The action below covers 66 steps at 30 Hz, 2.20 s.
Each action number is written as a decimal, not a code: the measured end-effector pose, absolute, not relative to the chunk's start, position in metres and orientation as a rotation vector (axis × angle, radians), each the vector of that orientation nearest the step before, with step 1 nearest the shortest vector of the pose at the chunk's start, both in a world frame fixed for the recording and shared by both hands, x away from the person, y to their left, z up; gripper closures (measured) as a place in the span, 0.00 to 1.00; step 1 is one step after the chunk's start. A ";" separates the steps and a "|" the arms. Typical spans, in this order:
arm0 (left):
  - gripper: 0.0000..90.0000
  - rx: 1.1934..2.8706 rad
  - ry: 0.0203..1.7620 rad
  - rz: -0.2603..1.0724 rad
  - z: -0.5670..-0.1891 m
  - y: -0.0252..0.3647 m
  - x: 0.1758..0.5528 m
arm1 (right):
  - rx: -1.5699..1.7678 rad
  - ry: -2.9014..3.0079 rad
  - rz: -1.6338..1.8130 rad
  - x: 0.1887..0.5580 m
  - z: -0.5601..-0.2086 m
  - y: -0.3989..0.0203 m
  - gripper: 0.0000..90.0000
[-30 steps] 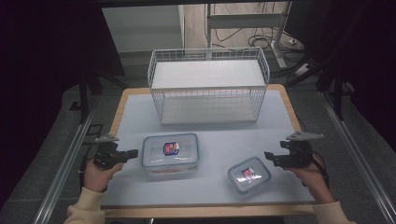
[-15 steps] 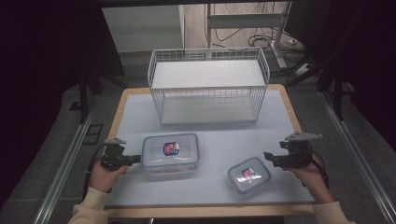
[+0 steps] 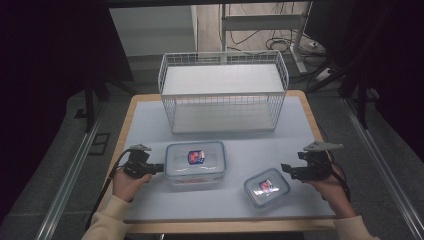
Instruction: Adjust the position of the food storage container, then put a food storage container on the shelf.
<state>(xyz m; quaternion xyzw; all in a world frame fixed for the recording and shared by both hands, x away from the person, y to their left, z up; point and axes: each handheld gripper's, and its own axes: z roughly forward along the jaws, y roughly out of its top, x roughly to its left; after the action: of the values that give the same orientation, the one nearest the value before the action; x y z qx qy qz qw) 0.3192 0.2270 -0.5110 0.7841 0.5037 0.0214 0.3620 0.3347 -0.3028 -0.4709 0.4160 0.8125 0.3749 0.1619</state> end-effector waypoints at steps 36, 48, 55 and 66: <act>1.00 1.961 1.165 0.057 -0.494 0.180 0.334 | 1.192 2.302 1.155 0.333 -0.464 -0.301 0.19; 0.61 1.827 1.200 0.048 -0.485 0.206 0.325 | 1.199 2.315 1.310 0.331 -0.457 -0.289 0.17; 0.22 1.805 1.230 -0.016 -0.489 0.201 0.329 | 1.246 2.368 1.408 0.332 -0.453 -0.277 0.16; 0.18 1.729 1.243 -0.231 -0.506 0.189 0.343 | 1.261 2.508 1.398 0.350 -0.459 -0.236 0.13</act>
<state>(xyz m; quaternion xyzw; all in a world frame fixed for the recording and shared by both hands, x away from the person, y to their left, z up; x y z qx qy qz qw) 0.3426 0.1886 -0.5056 0.7084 0.5092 -0.0947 0.4794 0.3495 -0.2357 -0.4586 0.4020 0.7997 0.4458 0.0025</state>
